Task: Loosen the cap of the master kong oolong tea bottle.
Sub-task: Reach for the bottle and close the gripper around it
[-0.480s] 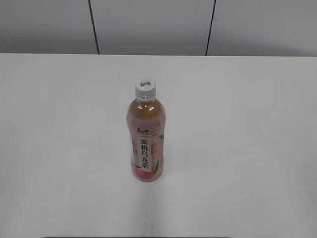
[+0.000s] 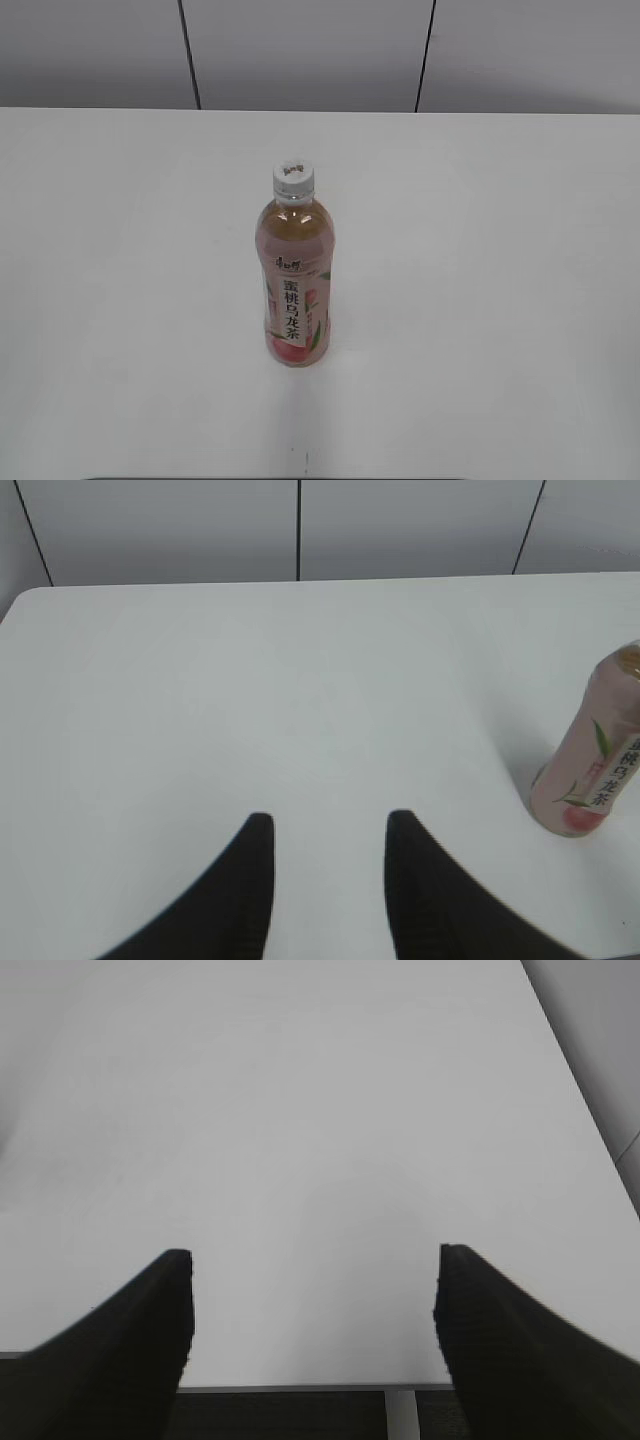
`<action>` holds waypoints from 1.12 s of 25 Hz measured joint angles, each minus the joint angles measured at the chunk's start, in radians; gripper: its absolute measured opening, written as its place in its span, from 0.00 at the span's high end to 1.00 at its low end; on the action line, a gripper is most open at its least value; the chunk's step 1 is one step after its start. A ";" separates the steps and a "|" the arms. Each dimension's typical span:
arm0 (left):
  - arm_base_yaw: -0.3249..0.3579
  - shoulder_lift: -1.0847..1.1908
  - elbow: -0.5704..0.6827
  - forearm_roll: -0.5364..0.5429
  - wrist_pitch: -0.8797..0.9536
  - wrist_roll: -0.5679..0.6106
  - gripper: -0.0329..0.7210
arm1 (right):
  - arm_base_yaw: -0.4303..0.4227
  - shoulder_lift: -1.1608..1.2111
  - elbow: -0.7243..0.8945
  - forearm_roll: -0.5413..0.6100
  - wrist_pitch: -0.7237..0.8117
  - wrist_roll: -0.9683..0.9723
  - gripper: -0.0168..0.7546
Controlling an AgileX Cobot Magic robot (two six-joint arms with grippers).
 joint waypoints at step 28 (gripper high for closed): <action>0.000 0.004 -0.015 -0.059 -0.187 0.000 0.63 | 0.000 0.000 0.000 0.000 0.000 0.000 0.25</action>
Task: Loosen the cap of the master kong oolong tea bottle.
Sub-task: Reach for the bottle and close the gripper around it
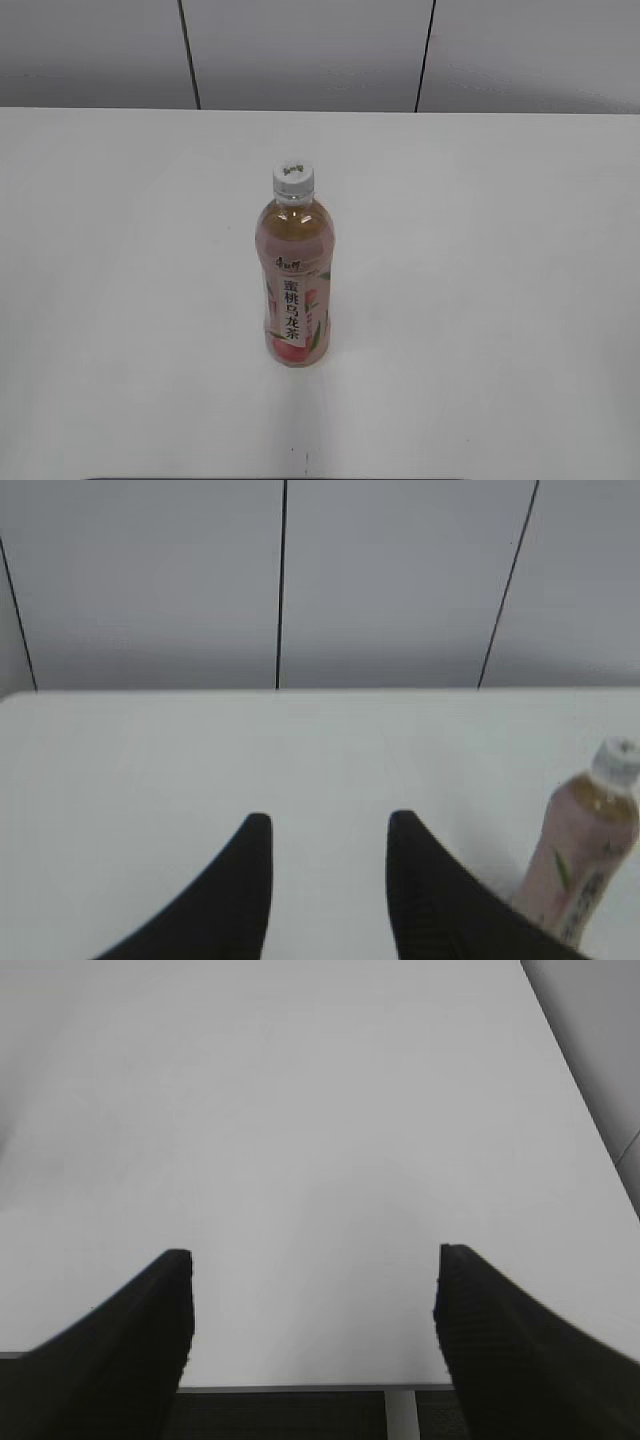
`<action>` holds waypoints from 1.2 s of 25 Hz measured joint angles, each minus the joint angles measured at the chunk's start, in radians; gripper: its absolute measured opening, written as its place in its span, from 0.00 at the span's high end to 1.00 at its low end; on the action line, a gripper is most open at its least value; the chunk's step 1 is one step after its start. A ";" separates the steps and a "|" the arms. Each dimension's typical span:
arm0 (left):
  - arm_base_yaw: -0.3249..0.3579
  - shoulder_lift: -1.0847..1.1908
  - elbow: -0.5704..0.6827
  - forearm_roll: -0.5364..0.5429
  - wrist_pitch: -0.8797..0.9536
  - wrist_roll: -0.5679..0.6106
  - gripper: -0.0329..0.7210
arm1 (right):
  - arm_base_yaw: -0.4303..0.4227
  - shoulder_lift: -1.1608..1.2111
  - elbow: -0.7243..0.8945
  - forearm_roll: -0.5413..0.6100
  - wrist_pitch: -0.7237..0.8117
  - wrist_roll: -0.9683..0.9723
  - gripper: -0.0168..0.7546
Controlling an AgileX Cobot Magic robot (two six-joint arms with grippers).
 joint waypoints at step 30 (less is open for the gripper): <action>-0.073 1.421 0.030 0.147 -1.446 0.000 0.49 | 0.000 0.000 0.000 0.000 0.000 0.000 0.25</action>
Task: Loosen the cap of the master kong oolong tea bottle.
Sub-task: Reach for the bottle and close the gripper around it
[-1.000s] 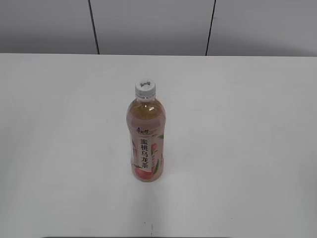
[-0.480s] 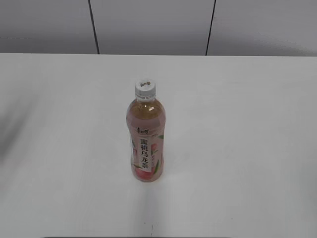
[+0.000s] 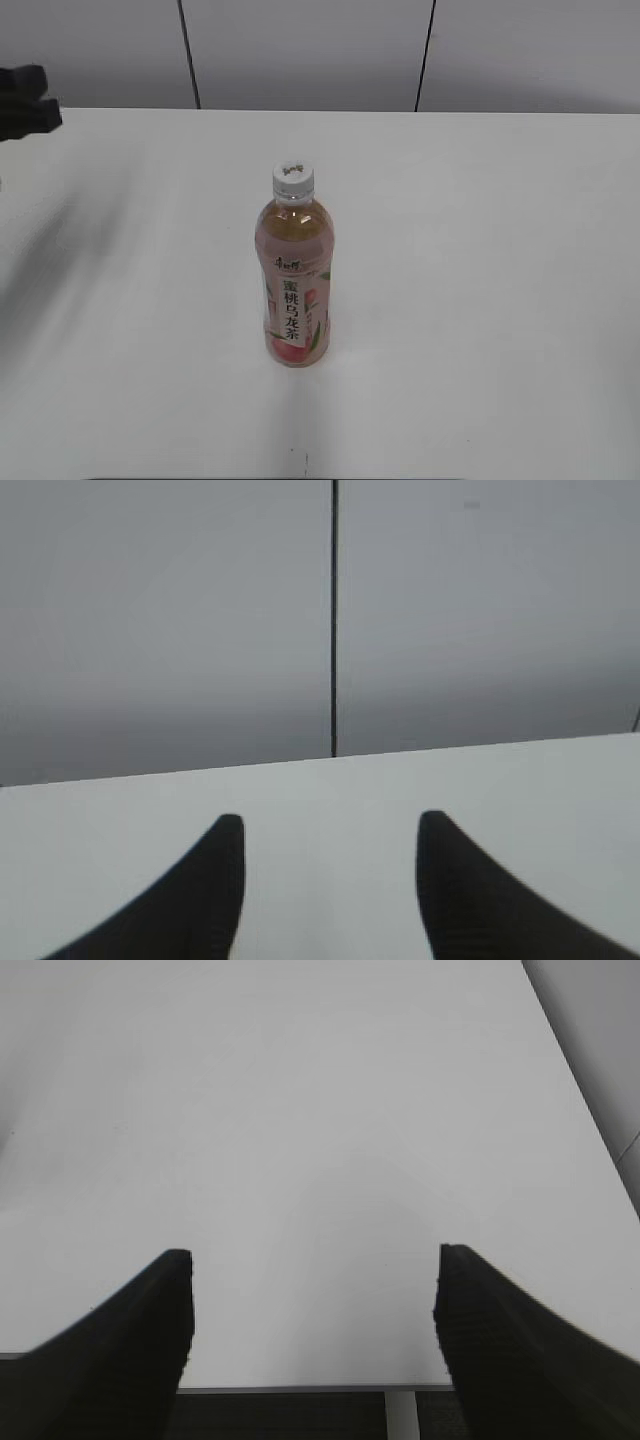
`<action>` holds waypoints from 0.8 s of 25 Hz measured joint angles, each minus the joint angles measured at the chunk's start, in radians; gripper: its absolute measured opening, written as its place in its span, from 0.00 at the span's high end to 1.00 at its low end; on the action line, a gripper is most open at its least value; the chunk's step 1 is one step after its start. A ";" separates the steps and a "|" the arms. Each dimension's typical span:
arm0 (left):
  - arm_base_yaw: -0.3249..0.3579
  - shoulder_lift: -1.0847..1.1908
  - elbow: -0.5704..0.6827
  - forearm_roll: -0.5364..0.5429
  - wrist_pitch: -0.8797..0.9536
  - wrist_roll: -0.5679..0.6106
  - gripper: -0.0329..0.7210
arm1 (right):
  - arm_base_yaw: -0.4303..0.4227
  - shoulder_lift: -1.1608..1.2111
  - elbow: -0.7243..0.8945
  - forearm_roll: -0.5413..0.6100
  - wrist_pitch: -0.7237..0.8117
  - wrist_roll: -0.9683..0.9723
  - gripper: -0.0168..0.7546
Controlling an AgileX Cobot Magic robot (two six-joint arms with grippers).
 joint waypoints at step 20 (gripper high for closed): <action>-0.006 0.189 0.124 0.042 -0.397 -0.099 0.18 | 0.000 0.000 0.000 0.000 0.000 0.000 0.25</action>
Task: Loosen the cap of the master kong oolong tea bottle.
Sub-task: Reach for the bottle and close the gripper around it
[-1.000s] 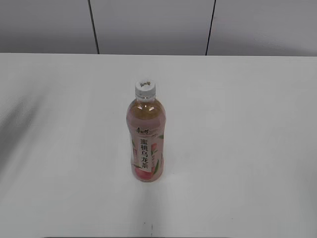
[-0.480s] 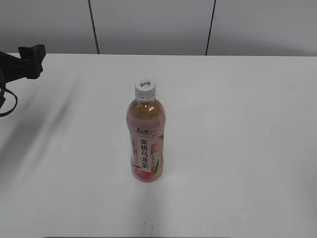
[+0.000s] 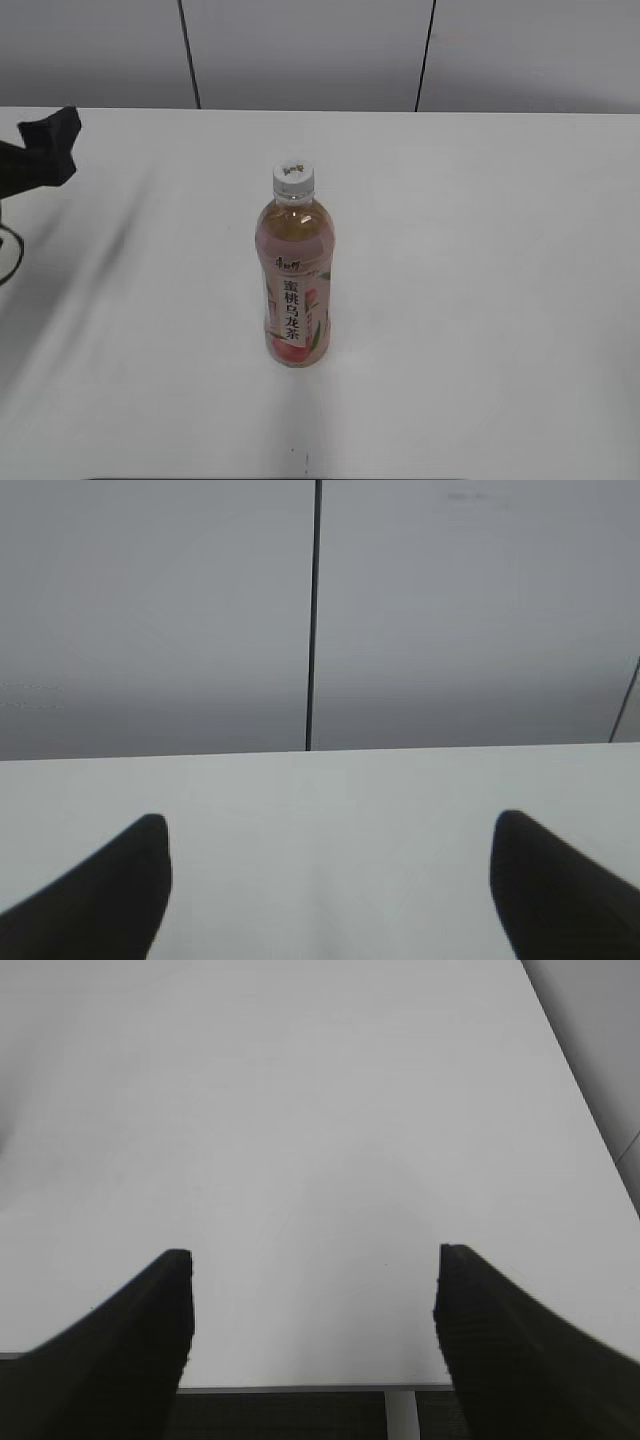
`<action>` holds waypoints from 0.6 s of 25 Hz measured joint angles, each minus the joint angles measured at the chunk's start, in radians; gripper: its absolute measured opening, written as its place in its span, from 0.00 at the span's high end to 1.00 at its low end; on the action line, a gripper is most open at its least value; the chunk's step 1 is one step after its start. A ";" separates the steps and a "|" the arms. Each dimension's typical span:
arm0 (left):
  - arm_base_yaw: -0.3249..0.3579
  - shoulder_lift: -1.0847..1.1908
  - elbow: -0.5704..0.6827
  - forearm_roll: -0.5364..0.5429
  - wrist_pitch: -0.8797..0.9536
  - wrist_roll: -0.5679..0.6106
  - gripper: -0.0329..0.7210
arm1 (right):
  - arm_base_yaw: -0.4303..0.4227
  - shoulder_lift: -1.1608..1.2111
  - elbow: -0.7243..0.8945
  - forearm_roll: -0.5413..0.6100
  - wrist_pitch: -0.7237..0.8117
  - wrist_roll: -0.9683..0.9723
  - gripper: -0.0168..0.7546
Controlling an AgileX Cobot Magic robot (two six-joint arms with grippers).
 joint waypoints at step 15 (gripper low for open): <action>0.000 0.011 0.231 0.531 -0.198 -0.051 0.18 | 0.000 0.000 0.000 0.000 0.000 0.000 0.25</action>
